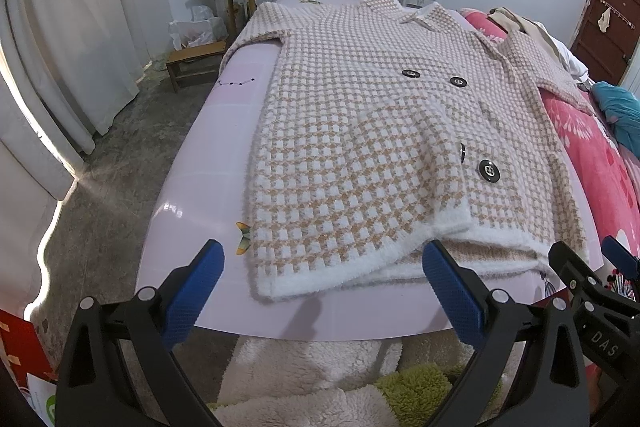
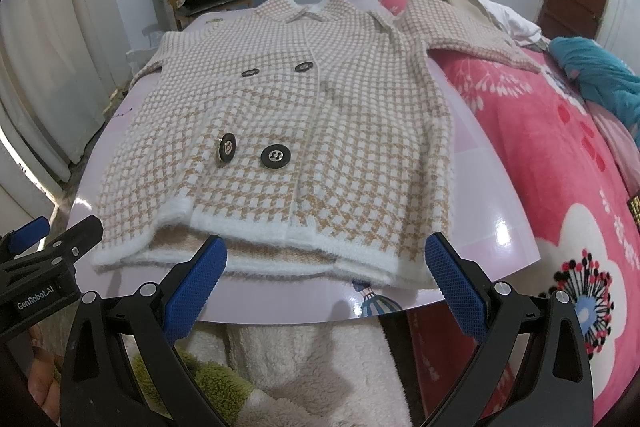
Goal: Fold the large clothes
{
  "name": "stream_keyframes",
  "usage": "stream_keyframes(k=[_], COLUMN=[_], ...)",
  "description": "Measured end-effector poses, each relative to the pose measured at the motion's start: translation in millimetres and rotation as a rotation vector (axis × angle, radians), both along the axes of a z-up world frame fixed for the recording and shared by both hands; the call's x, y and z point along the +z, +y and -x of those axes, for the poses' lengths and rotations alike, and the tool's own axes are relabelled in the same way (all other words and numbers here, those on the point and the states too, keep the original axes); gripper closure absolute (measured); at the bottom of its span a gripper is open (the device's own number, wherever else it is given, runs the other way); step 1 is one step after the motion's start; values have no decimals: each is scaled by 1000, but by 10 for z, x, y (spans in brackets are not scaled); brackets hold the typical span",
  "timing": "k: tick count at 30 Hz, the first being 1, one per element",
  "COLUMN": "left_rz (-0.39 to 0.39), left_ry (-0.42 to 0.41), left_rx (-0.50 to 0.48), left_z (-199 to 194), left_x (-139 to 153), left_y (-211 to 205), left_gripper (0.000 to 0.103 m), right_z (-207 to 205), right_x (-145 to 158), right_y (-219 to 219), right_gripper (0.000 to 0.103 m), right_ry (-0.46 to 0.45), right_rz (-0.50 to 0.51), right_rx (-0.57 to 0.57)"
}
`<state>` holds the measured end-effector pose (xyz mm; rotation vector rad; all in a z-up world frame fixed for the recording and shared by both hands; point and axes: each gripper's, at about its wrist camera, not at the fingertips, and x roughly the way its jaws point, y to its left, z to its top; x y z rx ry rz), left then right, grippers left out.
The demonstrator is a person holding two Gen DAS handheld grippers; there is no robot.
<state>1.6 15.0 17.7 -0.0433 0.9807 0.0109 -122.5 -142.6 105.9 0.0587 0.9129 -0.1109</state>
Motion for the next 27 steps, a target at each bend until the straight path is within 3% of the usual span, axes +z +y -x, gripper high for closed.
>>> stream_keyframes(k=[14, 27], left_rz=[-10, -26], left_ry=[9, -21], left_rx=[1, -38], left_z=[-171, -542], left_x=[-8, -57], left_y=[58, 115], left_gripper=[5, 5], right_z=[-155, -437], right_x=[-19, -55], right_y=[-17, -231], right_gripper=[7, 7], right_ry=[16, 35], right_rz=[-5, 12], right_rx=[-14, -93])
